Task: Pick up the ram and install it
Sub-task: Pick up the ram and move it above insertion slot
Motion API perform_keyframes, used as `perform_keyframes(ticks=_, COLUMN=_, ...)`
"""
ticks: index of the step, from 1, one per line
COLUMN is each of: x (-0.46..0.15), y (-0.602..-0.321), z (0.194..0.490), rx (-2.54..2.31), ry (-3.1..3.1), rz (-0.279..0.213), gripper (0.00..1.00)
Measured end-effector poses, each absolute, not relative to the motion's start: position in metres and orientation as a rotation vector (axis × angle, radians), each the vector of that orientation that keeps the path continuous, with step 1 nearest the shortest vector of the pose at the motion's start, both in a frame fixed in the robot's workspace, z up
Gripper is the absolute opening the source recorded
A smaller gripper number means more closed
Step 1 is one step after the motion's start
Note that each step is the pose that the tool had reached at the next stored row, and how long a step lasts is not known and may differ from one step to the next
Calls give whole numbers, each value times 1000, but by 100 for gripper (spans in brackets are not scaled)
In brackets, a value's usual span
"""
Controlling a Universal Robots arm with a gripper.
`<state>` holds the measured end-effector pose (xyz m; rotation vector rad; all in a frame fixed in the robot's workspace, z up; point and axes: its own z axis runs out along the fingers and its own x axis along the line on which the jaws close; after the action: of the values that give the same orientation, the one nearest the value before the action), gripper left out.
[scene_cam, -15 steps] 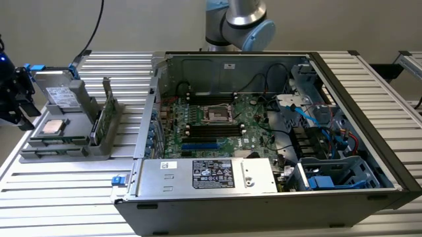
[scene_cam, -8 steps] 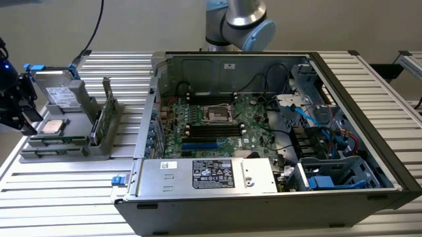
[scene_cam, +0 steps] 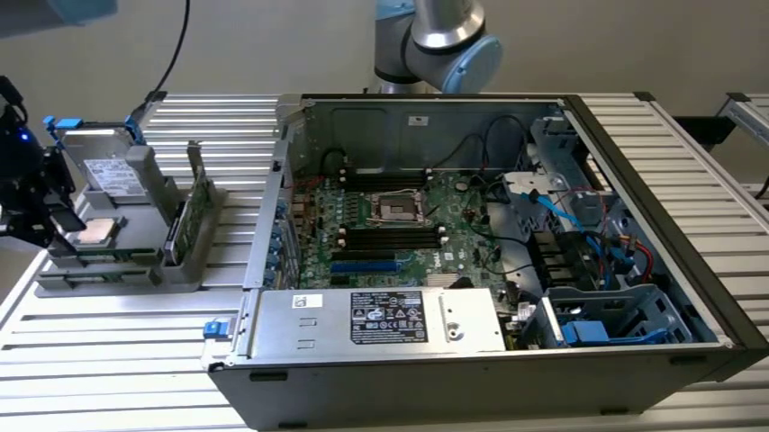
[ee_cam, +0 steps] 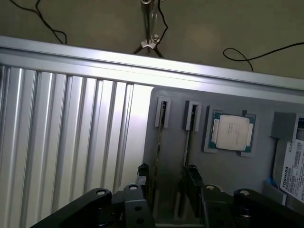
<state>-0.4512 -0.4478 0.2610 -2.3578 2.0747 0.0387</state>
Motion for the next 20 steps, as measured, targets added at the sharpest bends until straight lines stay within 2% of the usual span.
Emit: perform_keyframes(ticks=20, x=-447, y=-450, z=225, rx=-2361, ry=2071, rz=37, gripper=45)
